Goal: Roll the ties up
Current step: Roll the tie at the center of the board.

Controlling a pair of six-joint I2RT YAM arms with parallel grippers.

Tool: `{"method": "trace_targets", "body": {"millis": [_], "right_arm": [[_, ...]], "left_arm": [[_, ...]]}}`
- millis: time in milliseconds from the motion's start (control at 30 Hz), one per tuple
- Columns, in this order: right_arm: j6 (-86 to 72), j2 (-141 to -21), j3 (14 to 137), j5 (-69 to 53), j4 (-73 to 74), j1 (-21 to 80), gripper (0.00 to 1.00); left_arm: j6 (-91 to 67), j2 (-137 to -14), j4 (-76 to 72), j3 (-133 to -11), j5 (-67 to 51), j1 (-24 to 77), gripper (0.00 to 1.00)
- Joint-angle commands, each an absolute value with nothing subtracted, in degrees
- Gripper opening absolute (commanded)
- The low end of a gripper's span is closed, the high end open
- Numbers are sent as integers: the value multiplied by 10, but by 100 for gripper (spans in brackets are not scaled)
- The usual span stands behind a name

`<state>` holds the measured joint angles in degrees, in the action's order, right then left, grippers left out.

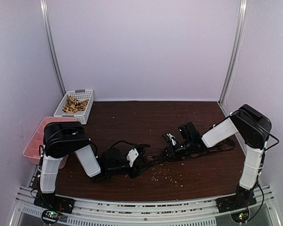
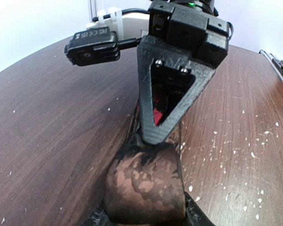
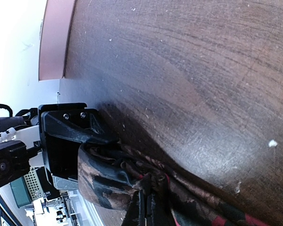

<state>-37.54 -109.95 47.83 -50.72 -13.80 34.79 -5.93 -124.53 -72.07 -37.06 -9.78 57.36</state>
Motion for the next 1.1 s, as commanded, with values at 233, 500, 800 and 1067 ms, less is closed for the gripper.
{"method": "trace_targets", "body": {"millis": [233, 500, 800, 1067], "right_arm": [[-363, -1132, 479, -416, -61, 358, 0], [-365, -1126, 483, -416, -59, 359, 0], [-363, -1126, 482, -412, -55, 360, 0], [-365, -1127, 481, -410, -55, 360, 0]], "left_arm": [[-45, -1263, -639, -494, -137, 577, 46], [-42, -1303, -592, -516, -161, 573, 43], [-60, -1228, -734, -354, -94, 560, 67], [-68, -1245, -711, -375, -113, 560, 56]]}}
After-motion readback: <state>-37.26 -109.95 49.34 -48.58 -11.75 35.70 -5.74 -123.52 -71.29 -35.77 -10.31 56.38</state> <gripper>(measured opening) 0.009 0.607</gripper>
